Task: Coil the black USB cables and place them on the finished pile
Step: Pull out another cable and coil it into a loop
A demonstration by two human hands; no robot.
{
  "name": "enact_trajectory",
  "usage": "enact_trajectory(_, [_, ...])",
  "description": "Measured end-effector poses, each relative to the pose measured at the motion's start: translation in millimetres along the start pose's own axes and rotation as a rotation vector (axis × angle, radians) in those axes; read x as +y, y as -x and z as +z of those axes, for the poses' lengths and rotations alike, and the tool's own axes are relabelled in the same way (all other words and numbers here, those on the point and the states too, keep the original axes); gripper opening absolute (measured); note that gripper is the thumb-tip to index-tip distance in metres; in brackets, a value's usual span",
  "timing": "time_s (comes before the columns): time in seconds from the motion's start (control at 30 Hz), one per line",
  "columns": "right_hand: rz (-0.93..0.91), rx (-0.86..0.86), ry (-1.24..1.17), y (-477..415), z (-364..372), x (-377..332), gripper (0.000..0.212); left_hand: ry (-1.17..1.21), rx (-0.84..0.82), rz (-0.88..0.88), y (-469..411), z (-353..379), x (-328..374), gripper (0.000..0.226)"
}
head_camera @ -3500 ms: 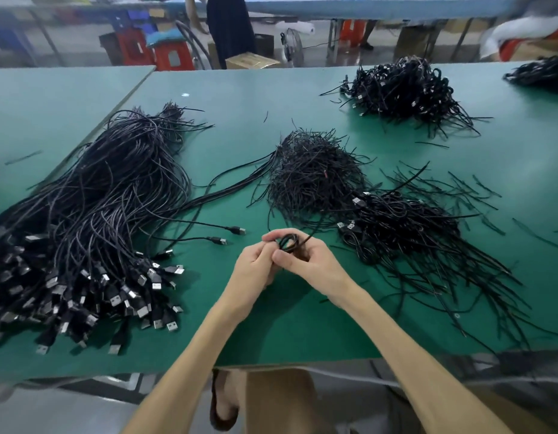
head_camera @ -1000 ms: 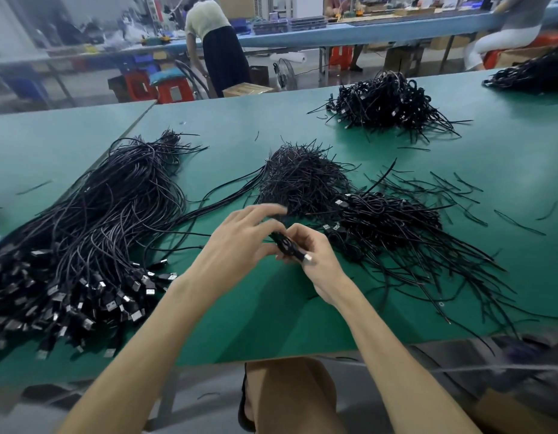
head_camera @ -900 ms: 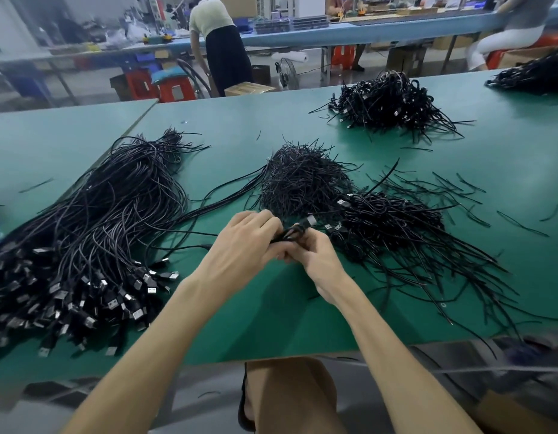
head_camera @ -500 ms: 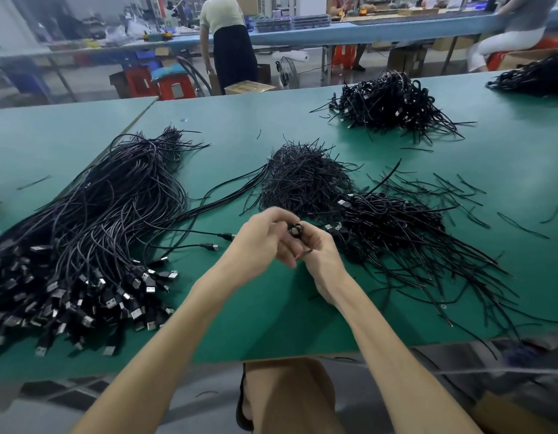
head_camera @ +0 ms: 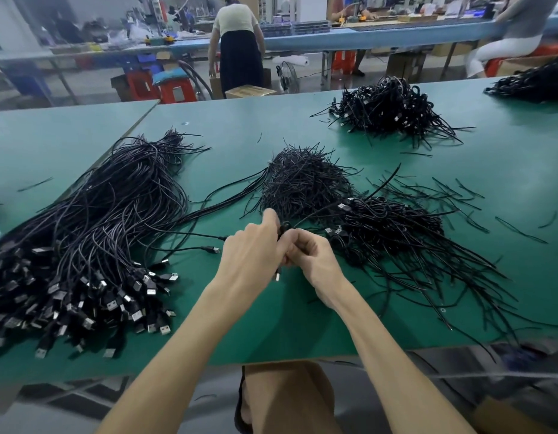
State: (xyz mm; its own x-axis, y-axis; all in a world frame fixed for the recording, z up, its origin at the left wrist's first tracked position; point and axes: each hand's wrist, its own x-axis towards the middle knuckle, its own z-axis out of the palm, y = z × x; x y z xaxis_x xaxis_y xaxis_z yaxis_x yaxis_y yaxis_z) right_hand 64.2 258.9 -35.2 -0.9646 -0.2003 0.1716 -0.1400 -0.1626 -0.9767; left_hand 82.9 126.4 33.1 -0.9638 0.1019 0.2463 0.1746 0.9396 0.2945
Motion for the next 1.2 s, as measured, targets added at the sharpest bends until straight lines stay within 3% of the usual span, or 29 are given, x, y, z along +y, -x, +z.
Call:
enact_trajectory(0.1, [-0.013,0.003,0.015,-1,3,-2,0.016,0.169,-0.007,-0.100,-2,0,-1,0.027])
enact_trajectory(0.27, [0.009,0.029,-0.081,1,0,-3,0.017,0.683,-0.270,-0.078,-3,0,-12,0.023])
enact_trajectory(0.4, [0.000,-0.002,0.000,1,-2,-2,0.020,0.503,-0.418,0.093,-4,-8,-28,0.058])
enact_trajectory(0.47, [0.017,0.013,0.003,1,-2,-1,0.024,0.374,-0.436,0.093,-4,-10,-31,0.056])
enact_trajectory(0.6, [0.047,0.054,0.034,0,-5,5,0.024,0.007,-0.247,0.120,4,-14,-17,0.026])
enact_trajectory(0.73, [0.046,0.036,0.009,-1,0,4,0.016,-0.142,-0.049,0.125,7,-10,-11,0.048])
enact_trajectory(0.83, [0.015,0.014,-0.031,-1,-4,2,0.018,-0.050,0.003,0.031,7,0,-2,0.050])
enact_trajectory(0.97, [-0.010,0.078,-0.030,-1,0,2,0.019,0.241,-0.031,-0.252,-3,6,5,0.067])
enact_trajectory(1.13, [0.005,0.135,-0.027,-4,-1,2,0.027,0.557,-0.154,-0.251,-12,11,12,0.063])
enact_trajectory(1.2, [0.021,0.138,-0.064,-4,-2,3,0.015,0.601,-0.184,-0.247,-12,12,15,0.059])
